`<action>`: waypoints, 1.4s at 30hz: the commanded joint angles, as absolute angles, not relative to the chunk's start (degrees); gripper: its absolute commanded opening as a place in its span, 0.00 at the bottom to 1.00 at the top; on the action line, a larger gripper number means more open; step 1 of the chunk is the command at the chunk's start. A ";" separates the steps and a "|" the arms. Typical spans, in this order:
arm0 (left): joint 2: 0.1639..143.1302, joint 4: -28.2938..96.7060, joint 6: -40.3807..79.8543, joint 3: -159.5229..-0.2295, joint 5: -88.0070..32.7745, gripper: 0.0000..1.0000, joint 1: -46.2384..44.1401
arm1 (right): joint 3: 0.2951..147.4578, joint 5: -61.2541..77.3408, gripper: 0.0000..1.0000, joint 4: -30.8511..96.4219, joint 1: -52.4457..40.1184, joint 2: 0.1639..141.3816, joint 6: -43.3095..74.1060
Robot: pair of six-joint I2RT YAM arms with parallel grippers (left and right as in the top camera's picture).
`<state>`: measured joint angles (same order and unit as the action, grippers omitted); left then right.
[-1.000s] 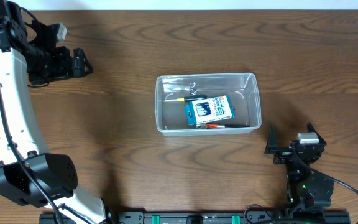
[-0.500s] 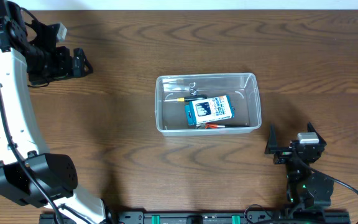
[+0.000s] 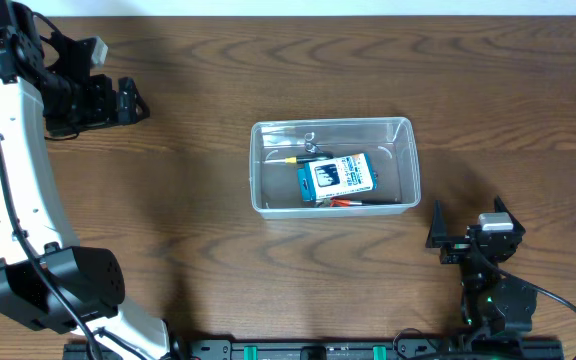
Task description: Pack container
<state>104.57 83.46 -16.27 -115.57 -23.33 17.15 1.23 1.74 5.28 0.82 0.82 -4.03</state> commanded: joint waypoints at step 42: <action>57.41 42.06 -11.44 -72.18 -22.90 0.98 -4.51 | 0.82 1.96 0.99 5.13 0.34 0.32 -4.78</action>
<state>63.55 46.39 -12.12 -80.03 -23.18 -1.78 1.21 1.74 5.23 0.84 0.82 -4.03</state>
